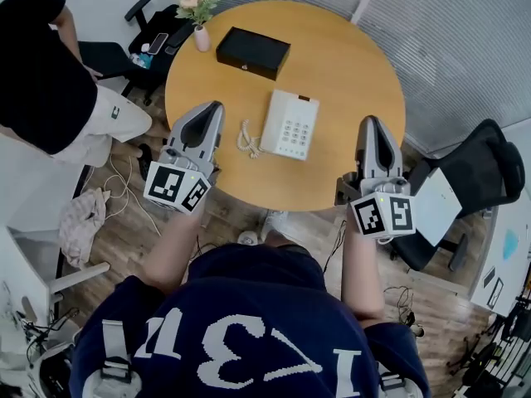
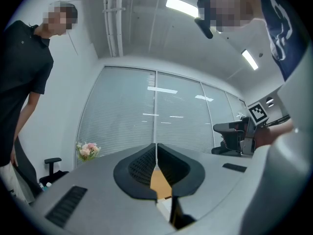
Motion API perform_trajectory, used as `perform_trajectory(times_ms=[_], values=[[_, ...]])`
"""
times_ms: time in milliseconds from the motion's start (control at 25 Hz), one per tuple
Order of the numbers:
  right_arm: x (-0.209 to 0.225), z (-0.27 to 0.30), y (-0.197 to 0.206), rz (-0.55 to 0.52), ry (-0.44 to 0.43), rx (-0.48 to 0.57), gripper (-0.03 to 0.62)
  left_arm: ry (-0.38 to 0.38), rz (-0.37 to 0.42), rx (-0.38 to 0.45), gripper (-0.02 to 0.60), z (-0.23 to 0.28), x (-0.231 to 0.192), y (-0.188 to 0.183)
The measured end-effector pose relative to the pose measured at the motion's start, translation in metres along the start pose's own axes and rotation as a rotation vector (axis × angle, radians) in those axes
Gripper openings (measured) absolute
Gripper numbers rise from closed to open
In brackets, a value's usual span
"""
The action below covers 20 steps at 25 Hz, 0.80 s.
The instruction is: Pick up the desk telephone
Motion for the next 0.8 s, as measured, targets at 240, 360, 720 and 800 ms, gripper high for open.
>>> perform_trajectory(times_ms=[240, 360, 720, 800], values=[[0.038, 0.051, -0.012, -0.004, -0.042, 0.033, 0.031, -0.035, 0.013, 0.032, 0.021, 0.055, -0.013, -0.004], [0.057, 0.069, -0.011, -0.013, -0.054, 0.034, 0.031, -0.047, 0.012, 0.031, 0.021, 0.075, -0.016, 0.001], [0.077, 0.099, 0.006, 0.027, -0.049, 0.006, 0.031, -0.031, -0.037, 0.075, 0.021, 0.096, -0.028, 0.012], [0.077, 0.099, 0.014, 0.019, -0.032, -0.008, 0.031, -0.030, -0.041, 0.059, 0.021, 0.102, -0.031, 0.019]])
Point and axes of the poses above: the fingertips, and each gripper's own axes: z forward along the fingers, x to its right, y out of its underside, the point moved 3 cm from there along -z, backward along the fingers, and after that the axes turned 1 degree about y, right-handed, at the moved point
